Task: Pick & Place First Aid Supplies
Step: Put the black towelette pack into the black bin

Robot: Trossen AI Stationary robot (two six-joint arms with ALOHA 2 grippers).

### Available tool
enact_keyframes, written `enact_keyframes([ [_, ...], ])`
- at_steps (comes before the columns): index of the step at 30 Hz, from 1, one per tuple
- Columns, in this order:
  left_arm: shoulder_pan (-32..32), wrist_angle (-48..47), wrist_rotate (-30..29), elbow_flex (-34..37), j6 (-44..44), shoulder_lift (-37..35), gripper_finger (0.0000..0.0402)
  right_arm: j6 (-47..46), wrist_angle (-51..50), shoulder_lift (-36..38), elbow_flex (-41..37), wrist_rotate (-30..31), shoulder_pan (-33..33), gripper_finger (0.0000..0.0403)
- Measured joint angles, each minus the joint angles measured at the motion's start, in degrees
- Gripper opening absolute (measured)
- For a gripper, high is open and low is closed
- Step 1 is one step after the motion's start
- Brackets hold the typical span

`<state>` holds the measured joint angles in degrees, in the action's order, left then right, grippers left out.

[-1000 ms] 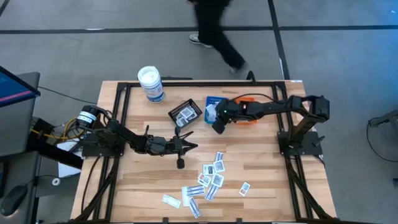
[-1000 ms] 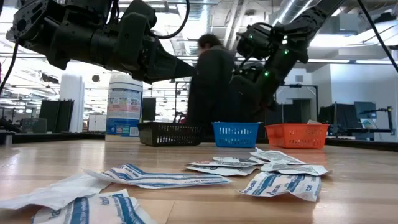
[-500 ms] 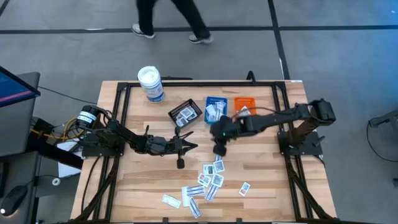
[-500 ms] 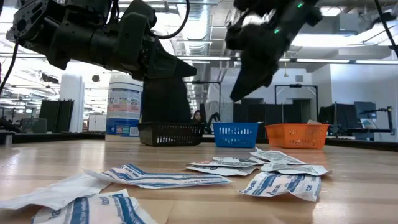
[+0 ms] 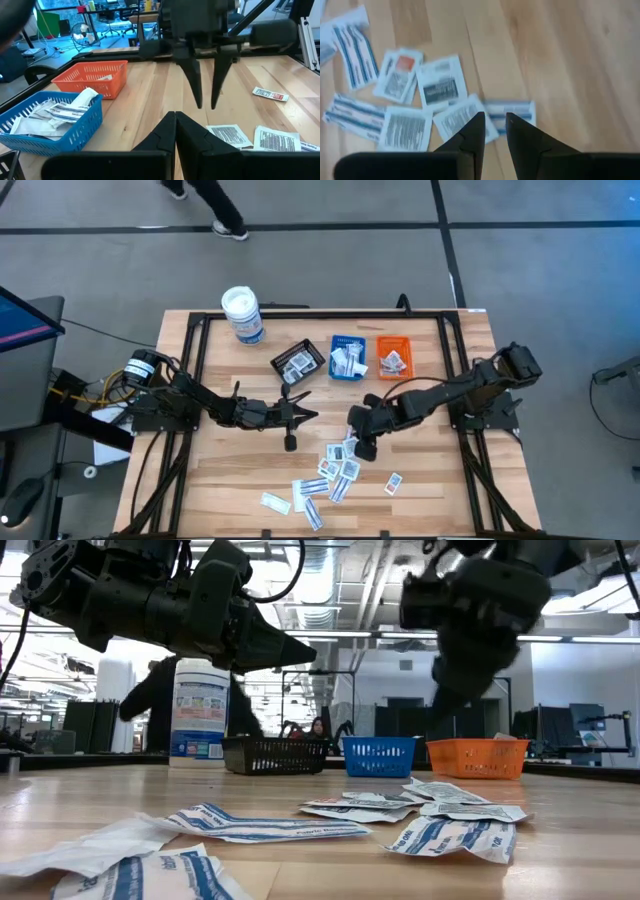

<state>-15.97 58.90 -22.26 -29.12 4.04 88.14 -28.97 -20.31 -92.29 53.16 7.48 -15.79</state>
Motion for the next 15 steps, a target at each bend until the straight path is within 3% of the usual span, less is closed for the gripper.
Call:
enact_keyframes([
  [4,0.0,0.1,0.0,0.0,0.0,0.0,0.0010,-1.1,-0.8,-2.1,-1.1,-0.1,0.0,0.0075],
  [11,0.0,0.3,0.0,0.0,0.0,0.0,0.0010,7.6,6.2,-6.1,-0.9,-0.6,-1.5,0.0100],
  [15,0.0,0.3,0.0,0.0,0.0,0.0,0.0010,8.1,6.0,-7.6,-0.9,-1.6,-3.0,0.0115],
])
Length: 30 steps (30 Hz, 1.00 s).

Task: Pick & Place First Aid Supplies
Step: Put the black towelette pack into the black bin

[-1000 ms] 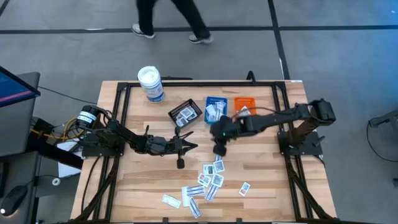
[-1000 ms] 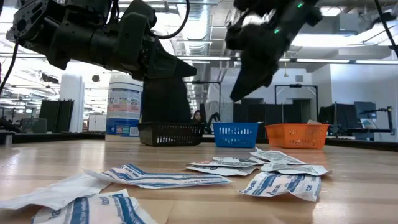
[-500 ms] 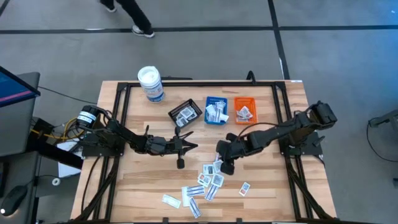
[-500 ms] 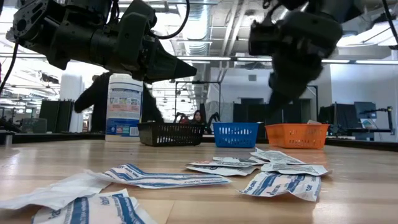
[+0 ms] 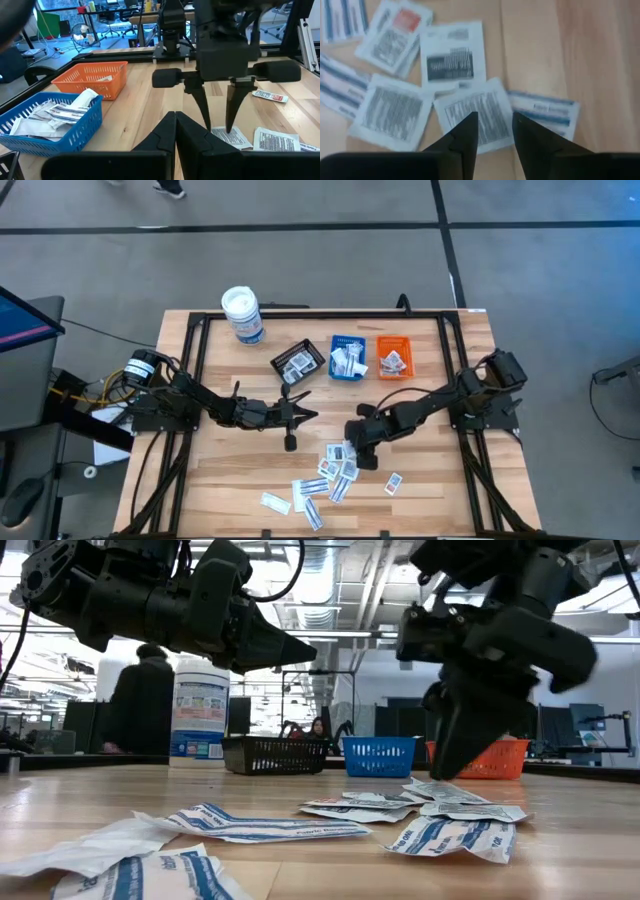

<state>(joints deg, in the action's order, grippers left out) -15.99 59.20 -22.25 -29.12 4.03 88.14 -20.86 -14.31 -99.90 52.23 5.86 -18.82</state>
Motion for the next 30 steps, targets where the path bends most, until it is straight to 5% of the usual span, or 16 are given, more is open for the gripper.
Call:
enact_keyframes([
  [10,0.0,0.0,0.0,0.0,0.1,0.0,0.0010,0.4,-0.1,-0.5,0.0,6.5,-1.4,0.0139],
  [20,0.0,0.0,0.0,0.0,0.1,0.0,0.0010,1.7,1.0,-6.6,0.5,4.3,-1.4,0.0147],
  [30,0.0,0.0,0.0,0.0,0.1,0.0,0.0010,0.0,1.3,-6.4,0.4,2.8,0.8,0.0020],
])
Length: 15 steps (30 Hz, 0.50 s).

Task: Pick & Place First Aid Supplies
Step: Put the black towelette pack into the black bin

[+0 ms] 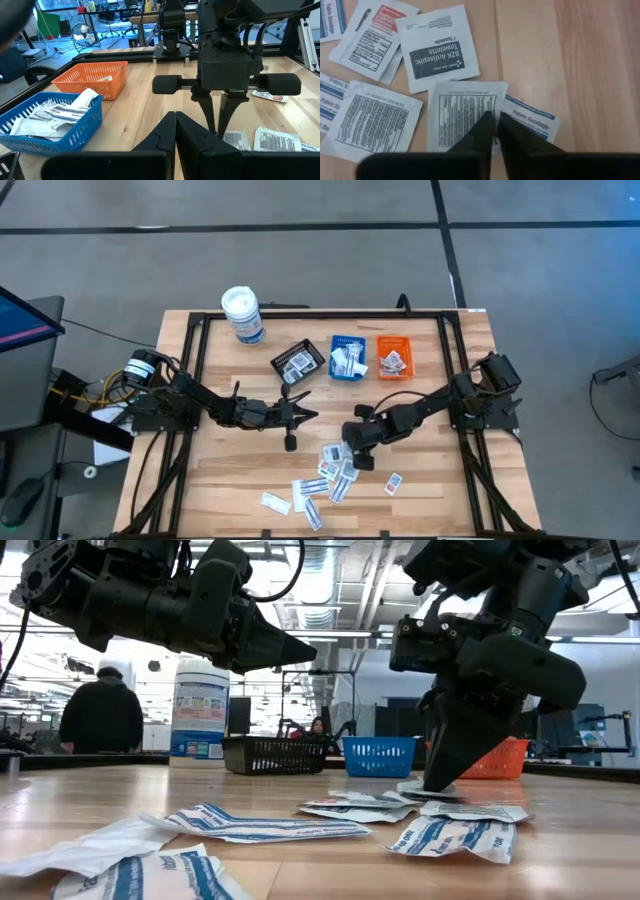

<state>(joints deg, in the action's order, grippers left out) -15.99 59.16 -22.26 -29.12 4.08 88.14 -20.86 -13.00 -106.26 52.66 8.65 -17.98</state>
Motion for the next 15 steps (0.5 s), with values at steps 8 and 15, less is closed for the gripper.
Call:
enact_keyframes([
  [8,0.0,0.0,0.0,0.0,0.0,0.0,0.0010,1.4,-4.4,1.2,4.9,-1.1,0.4,0.0018],
  [15,0.0,-0.2,0.0,0.0,0.0,0.0,0.0010,1.8,-11.4,10.1,6.3,3.5,1.2,0.0006],
])
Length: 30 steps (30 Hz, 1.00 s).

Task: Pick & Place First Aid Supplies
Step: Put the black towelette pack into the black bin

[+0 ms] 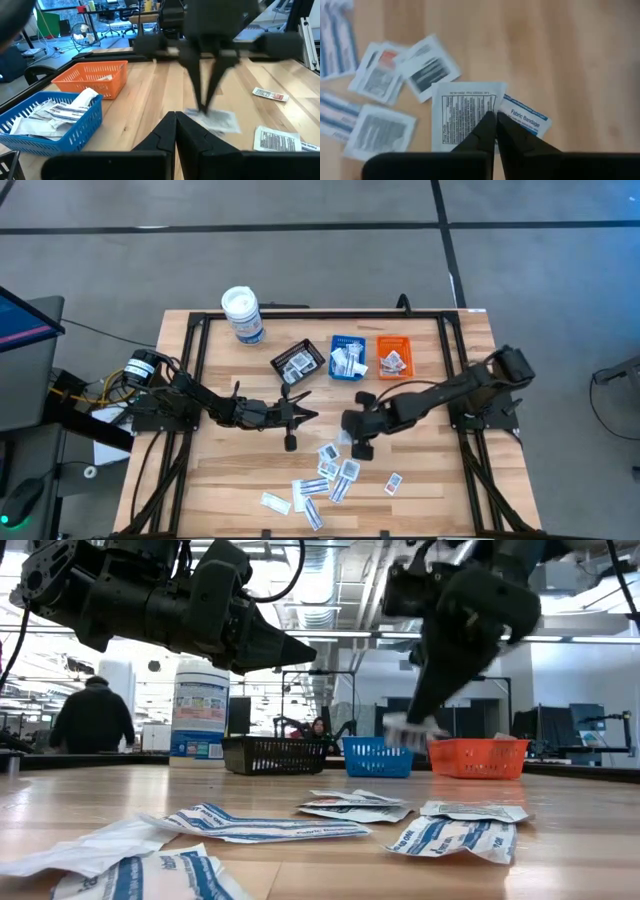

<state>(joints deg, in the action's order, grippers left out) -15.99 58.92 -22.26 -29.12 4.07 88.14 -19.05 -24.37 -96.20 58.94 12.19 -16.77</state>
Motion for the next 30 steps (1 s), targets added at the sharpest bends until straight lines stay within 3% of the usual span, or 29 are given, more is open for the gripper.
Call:
enact_keyframes([
  [9,0.0,0.0,0.0,0.0,0.0,0.0,0.0010,0.2,-5.3,13.6,-0.3,10.8,0.2,0.0002],
  [20,0.0,0.0,0.0,0.0,-3.2,0.0,0.0010,-0.9,3.4,15.0,-8.2,2.4,0.0,0.0002],
  [26,0.0,-0.1,3.5,0.0,-3.5,0.0,0.0010,3.0,3.4,16.8,-8.3,3.4,-2.9,0.0007],
  [30,0.0,-0.1,6.5,0.0,-4.6,0.0,0.0017,2.7,14.6,15.4,-13.7,6.7,-2.8,0.0007],
])
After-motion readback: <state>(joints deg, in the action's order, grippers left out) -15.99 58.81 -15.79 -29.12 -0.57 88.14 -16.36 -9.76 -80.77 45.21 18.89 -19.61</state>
